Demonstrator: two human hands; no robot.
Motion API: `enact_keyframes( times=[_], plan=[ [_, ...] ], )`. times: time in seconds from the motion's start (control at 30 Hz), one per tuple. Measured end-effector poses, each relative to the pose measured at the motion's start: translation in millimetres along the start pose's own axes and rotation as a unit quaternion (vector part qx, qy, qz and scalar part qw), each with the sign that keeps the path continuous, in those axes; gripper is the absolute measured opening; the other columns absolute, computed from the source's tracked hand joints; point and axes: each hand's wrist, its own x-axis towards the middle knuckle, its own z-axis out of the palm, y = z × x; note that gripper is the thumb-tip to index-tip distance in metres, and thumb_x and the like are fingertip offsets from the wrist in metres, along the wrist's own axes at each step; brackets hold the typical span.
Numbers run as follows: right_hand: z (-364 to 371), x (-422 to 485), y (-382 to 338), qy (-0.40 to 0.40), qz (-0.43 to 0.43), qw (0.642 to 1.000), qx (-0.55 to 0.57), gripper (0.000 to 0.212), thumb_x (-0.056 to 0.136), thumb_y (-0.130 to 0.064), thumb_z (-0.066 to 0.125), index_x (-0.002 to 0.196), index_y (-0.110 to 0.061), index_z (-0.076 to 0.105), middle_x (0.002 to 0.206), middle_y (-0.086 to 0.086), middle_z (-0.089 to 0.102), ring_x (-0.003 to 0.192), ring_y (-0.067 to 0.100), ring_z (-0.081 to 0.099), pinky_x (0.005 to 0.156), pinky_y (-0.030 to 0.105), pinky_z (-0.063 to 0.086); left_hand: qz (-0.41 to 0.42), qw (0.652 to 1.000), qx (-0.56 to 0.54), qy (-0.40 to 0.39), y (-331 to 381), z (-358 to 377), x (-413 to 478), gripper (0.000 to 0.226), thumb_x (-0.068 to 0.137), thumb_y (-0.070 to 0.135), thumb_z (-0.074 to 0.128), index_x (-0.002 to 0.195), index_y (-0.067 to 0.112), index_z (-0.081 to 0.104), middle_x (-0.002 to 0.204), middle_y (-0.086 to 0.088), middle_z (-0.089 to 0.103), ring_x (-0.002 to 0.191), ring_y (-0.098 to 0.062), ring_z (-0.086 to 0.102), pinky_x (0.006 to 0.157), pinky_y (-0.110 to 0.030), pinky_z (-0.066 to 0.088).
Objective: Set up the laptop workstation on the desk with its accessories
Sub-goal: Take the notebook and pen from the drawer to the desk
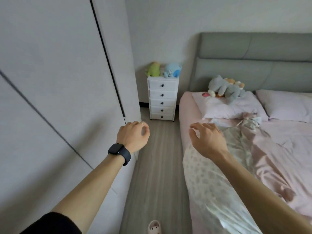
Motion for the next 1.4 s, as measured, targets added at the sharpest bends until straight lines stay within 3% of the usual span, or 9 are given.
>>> enact_keyframes(
  times=[0.27,0.4,0.73,1.07,1.23,1.4],
  plan=[
    [25,195,31,-0.017,0.071,0.997,-0.013,0.032,0.098,-0.040,0.049,0.123,-0.030,0.067,0.120,-0.003,0.071,0.120,0.027,0.053,0.099,0.045,0.047,0.053,0.998,0.018,-0.032,-3,36,227,0.026,0.094,0.039,0.045,0.110,0.031,0.065,0.108,0.006,0.069,0.106,-0.022,0.057,0.082,-0.034,0.042],
    [56,308,50,-0.040,0.070,0.997,-0.018,0.035,0.100,-0.042,0.045,0.128,-0.031,0.064,0.131,-0.005,0.065,0.127,0.024,0.050,0.103,0.043,0.046,0.051,0.998,0.023,-0.026,-16,65,335,0.032,0.094,0.039,0.046,0.119,0.033,0.065,0.119,0.008,0.065,0.114,-0.019,0.054,0.090,-0.034,0.043],
    [146,578,61,-0.127,0.015,0.992,0.006,0.042,0.103,-0.042,0.041,0.141,-0.030,0.054,0.147,-0.003,0.051,0.134,0.023,0.045,0.104,0.043,0.046,0.002,1.000,0.003,-0.026,-60,125,562,0.040,0.093,0.036,0.050,0.130,0.027,0.060,0.129,0.004,0.061,0.116,-0.021,0.056,0.089,-0.036,0.048],
    [263,750,96,-0.205,0.069,0.976,-0.012,0.045,0.104,-0.040,0.041,0.147,-0.028,0.048,0.151,-0.005,0.048,0.140,0.018,0.041,0.112,0.039,0.039,-0.025,0.983,-0.026,-0.182,-100,260,758,0.043,0.095,0.043,0.045,0.133,0.028,0.057,0.138,0.008,0.055,0.125,-0.014,0.051,0.097,-0.033,0.046],
    [338,825,123,-0.239,0.087,0.967,-0.024,0.052,0.104,-0.037,0.041,0.153,-0.023,0.037,0.160,0.001,0.037,0.146,0.023,0.033,0.116,0.042,0.036,-0.115,0.949,-0.128,-0.263,-110,330,841,0.046,0.095,0.045,0.045,0.136,0.028,0.052,0.139,0.004,0.054,0.123,-0.019,0.054,0.103,-0.041,0.044],
    [411,879,145,-0.265,0.070,0.958,-0.084,0.068,0.103,-0.036,0.039,0.162,-0.024,0.008,0.171,0.003,0.001,0.157,0.024,-0.002,0.126,0.046,0.012,-0.238,0.885,-0.248,-0.313,-121,401,894,0.051,0.095,0.045,0.049,0.142,0.025,0.043,0.139,0.000,0.055,0.119,-0.020,0.057,0.098,-0.038,0.049]
  ],
)
